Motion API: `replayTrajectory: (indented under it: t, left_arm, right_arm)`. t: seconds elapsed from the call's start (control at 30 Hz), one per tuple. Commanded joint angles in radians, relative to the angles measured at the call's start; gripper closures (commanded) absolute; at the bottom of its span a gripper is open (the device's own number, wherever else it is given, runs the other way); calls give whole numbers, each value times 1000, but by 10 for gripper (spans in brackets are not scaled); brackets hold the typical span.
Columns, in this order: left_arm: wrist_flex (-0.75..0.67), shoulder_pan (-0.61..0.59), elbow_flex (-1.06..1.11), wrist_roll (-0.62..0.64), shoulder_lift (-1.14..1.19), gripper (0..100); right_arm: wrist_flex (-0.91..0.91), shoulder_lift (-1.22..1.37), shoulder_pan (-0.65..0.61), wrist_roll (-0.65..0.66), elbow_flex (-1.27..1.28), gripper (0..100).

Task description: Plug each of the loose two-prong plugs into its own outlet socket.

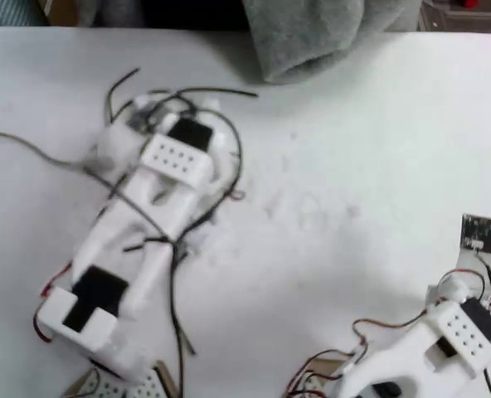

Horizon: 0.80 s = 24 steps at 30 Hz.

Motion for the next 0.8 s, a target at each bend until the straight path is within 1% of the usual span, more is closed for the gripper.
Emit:
replayTrajectory:
  t: [0.0,0.13,0.23,0.4,0.63,0.77]
  left_arm:
    - [-132,-1,49,17,-5,976]
    - [-216,-2,115,17,-5,976]
    - [-230,-2,144,17,-5,975]
    - [-172,-2,141,17,-15,975]
    - [-158,-4,129,17,-21,975]
    - [-61,-1,81,15,-77,975]
  right_arm:
    - [-13,-25,7,8,-2,979]
    - [-13,-25,7,8,0,979]
    - [-13,-25,7,8,0,979]
    - [-13,-25,8,8,0,979]
    - [-13,-25,15,8,0,979]
    - [-8,-25,13,8,0,979]
